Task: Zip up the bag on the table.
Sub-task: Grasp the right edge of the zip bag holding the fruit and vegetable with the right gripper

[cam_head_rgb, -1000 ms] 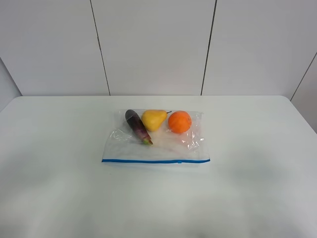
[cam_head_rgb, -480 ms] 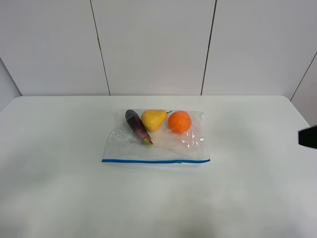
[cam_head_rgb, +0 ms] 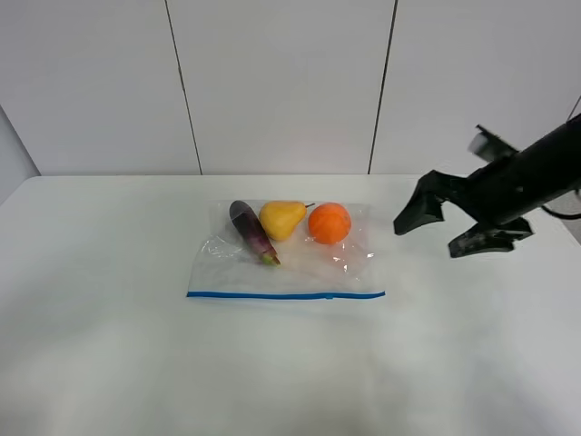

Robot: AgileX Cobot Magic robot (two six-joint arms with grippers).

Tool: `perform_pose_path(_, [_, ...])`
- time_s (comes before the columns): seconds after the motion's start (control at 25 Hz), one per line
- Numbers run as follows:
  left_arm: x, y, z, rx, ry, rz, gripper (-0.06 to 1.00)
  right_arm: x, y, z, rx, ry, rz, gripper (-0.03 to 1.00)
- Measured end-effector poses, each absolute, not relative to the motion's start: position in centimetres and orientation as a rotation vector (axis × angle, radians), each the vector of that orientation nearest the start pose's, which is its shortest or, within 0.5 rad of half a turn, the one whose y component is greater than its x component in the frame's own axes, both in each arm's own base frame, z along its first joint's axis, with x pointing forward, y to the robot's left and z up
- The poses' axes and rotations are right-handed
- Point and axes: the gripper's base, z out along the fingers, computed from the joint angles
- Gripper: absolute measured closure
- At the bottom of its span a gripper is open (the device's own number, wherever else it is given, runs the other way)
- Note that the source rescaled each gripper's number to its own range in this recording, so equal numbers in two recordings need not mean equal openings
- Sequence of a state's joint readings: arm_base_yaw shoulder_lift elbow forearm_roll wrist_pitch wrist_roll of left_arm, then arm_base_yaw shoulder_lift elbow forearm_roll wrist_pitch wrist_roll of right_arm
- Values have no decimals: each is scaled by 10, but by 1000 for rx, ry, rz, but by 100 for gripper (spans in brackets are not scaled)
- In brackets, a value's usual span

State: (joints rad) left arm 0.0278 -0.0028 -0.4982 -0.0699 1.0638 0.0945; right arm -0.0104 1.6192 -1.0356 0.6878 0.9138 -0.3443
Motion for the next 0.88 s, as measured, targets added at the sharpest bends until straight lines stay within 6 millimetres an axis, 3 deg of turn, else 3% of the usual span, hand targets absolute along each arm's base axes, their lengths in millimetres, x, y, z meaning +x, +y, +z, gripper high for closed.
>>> perform_pose_path(0.2, [-5,-6,277,72,2043,-7,-6,339,52,166,160,2827,991,2])
perform_pose_path(0.44, [-5,-6,277,72,2043,-7,-6,350,58,115,226,2847,1139,3])
perform_pose_path(0.64, [-5,-6,277,72,2043,-7,-6,351,61,100,224,2856,1164,7])
perform_pose_path(0.88, [-5,-6,277,72,2043,-7,-6,347,86,98,102,2879,1160,8])
